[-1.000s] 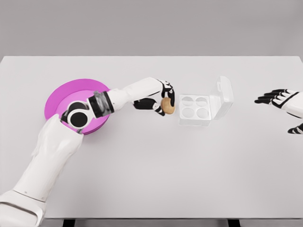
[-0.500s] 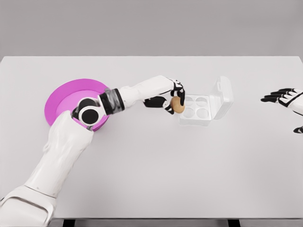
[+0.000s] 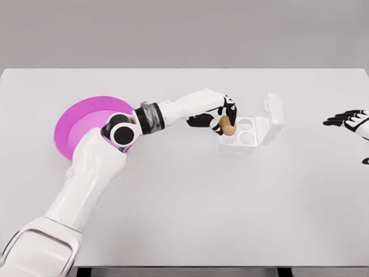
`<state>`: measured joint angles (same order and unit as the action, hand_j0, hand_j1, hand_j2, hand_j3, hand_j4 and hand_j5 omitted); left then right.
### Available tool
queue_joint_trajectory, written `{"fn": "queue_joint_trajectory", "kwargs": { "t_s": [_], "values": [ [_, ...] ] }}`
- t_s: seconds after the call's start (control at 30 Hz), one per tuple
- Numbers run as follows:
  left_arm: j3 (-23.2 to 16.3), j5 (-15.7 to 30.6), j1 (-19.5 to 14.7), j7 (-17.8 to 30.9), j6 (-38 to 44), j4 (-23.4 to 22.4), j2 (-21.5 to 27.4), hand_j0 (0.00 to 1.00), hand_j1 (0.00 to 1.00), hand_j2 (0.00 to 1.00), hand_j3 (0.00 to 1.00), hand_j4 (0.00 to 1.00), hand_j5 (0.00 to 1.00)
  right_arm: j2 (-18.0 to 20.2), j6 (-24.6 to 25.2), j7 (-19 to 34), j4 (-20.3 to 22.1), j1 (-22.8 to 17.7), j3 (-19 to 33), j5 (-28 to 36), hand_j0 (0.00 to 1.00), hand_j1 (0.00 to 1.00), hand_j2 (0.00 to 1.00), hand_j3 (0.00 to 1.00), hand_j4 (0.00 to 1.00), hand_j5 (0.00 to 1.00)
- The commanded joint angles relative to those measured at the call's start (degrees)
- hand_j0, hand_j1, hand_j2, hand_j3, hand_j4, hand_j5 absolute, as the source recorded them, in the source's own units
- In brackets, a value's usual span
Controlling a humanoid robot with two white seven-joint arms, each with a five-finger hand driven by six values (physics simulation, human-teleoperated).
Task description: Pack egg into the box and close the box lid
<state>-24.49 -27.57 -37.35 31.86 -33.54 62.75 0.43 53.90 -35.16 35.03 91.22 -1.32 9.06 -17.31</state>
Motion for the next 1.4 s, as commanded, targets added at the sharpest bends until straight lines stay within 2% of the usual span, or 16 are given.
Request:
{"fn": "queue_joint_trajectory", "kwargs": {
  "t_s": [0.0,0.4,0.5,0.57,0.73,0.77,0.83,0.9,1.0,1.17,1.23,1.27,1.33,1.37],
  "values": [
    [0.1,-0.1,-0.1,0.0,-0.1,-1.7,-0.4,0.31,0.31,0.31,0.31,0.31,0.31,0.1,0.2,0.0,-0.2,0.0,0.2,0.3,1.00,1.00,1.00,1.00,1.00,1.00],
    [0.1,-0.5,-1.1,0.0,-0.2,-3.7,-0.4,0.32,0.32,0.32,0.32,0.32,0.32,-0.1,0.2,0.0,0.5,-0.2,0.3,0.5,1.00,1.00,1.00,1.00,1.00,1.00],
    [0.1,-0.5,-1.1,0.0,-0.3,-3.8,-0.4,0.47,0.47,0.47,0.47,0.47,0.47,-0.1,0.2,0.0,0.6,-0.2,0.3,0.5,1.00,1.00,1.00,1.00,1.00,1.00],
    [0.1,-0.5,-1.1,0.0,-0.3,-3.7,-0.4,0.51,0.51,0.51,0.51,0.51,0.51,-0.1,0.2,0.0,0.6,-0.2,0.3,0.5,1.00,1.00,1.00,1.00,1.00,1.00],
    [0.2,-0.4,-1.1,0.0,-0.4,-3.5,-0.4,0.70,0.70,0.70,0.70,0.70,0.70,-0.9,0.2,0.0,1.0,0.0,0.1,0.5,1.00,1.00,1.00,1.00,1.00,1.00],
    [0.4,-0.3,-1.0,0.0,-0.4,-3.3,-0.4,0.79,0.79,0.79,0.79,0.79,0.79,-2.5,0.2,0.0,1.8,0.1,0.2,0.5,1.00,1.00,1.00,1.00,1.00,1.00],
    [0.5,0.1,-0.8,0.0,-0.5,-2.8,-0.4,0.94,0.94,0.94,0.94,0.94,0.94,-2.8,0.2,0.0,3.5,0.1,-0.3,0.5,1.00,1.00,1.00,1.00,1.00,1.00],
    [0.8,0.3,-0.2,0.0,-0.6,-0.8,0.1,0.99,0.99,0.99,0.99,0.99,0.99,-3.5,0.2,0.0,3.6,0.1,-0.4,0.5,1.00,1.00,1.00,1.00,1.00,1.00],
    [1.0,1.3,1.5,0.0,-0.6,4.0,3.5,1.00,1.00,1.00,1.00,1.00,1.00,-3.6,0.2,0.0,4.8,0.0,-0.4,0.5,1.00,1.00,1.00,1.00,1.00,1.00],
    [1.0,8.9,5.0,0.0,-1.5,11.4,12.1,1.00,1.00,1.00,1.00,1.00,1.00,-3.7,0.2,0.0,6.4,0.0,-1.4,0.6,1.00,1.00,1.00,1.00,1.00,1.00],
    [1.1,11.3,6.0,0.0,-1.5,12.8,14.9,1.00,1.00,1.00,1.00,1.00,1.00,-3.8,0.2,0.0,6.7,0.0,-1.7,0.6,1.00,1.00,1.00,1.00,1.00,1.00],
    [1.1,13.8,6.8,0.0,-1.5,14.7,17.7,1.00,1.00,1.00,1.00,1.00,1.00,-3.8,0.2,0.0,6.8,0.0,-1.7,0.6,1.00,1.00,1.00,1.00,1.00,1.00],
    [3.7,17.2,10.4,0.0,-1.5,18.5,22.2,1.00,1.00,1.00,1.00,1.00,1.00,-3.8,0.2,0.0,6.8,0.0,-1.8,0.5,1.00,1.00,1.00,1.00,1.00,1.00],
    [5.2,17.4,11.7,0.0,-1.5,19.8,23.7,1.00,1.00,1.00,1.00,1.00,1.00,-3.8,0.2,0.0,6.8,0.0,-1.9,0.6,1.00,1.00,1.00,1.00,1.00,1.00]
  ]
}}
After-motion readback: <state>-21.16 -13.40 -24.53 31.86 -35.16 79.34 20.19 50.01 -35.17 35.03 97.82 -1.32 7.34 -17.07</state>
